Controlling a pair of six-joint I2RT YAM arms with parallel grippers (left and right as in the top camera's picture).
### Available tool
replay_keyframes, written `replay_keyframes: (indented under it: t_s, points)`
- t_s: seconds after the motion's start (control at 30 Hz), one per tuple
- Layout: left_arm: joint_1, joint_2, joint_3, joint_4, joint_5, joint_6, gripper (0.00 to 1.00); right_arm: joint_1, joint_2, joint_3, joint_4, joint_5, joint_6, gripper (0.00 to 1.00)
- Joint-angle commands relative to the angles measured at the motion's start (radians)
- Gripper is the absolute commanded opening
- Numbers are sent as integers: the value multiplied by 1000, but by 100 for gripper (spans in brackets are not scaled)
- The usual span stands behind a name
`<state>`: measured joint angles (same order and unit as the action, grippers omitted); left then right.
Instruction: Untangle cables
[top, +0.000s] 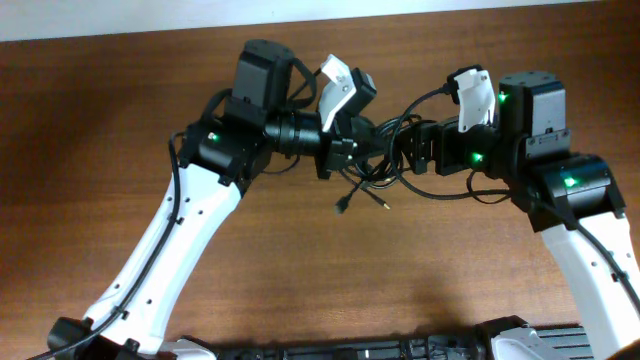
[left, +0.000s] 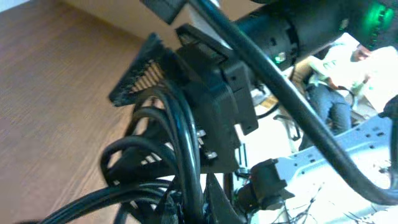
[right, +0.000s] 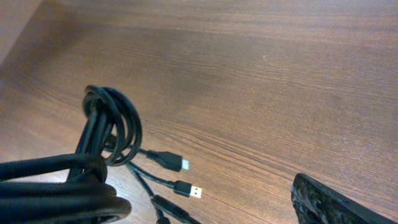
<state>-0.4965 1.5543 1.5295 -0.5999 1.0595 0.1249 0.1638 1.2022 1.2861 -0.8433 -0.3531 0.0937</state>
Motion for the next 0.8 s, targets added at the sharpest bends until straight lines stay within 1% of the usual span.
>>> replay_keyframes:
  t_s: [0.0, 0.03, 0.23, 0.37, 0.4, 0.43, 0.5, 0.7, 0.77]
  points:
    - [-63, -16, 13, 23, 151, -2, 0, 0, 1, 10, 6, 56, 1, 97]
    - [-79, -16, 13, 24, 150, -1, 0, 0, 1, 10, 6, 91, 2, 98]
    - [-77, -16, 13, 23, 169, -5, 0, -1, 1, 10, -1, 299, 2, 98]
    - [-77, -16, 13, 23, 158, -4, 0, -1, 1, 10, -61, 438, 2, 98]
    - [-76, -16, 13, 23, 139, -4, 0, -1, 1, 10, -82, 481, 26, 98]
    - [-66, -16, 13, 23, 138, -5, 0, -1, 1, 10, -101, 536, 47, 98]
    - [-38, -16, 13, 23, 150, -5, 0, -1, 1, 10, -135, 627, 47, 97]
    - [3, -18, 13, 22, 159, -9, 0, -1, 1, 10, -145, 659, 48, 98]
    - [2, -18, 13, 18, 157, -9, 0, -1, 1, 10, -145, 708, 59, 98]
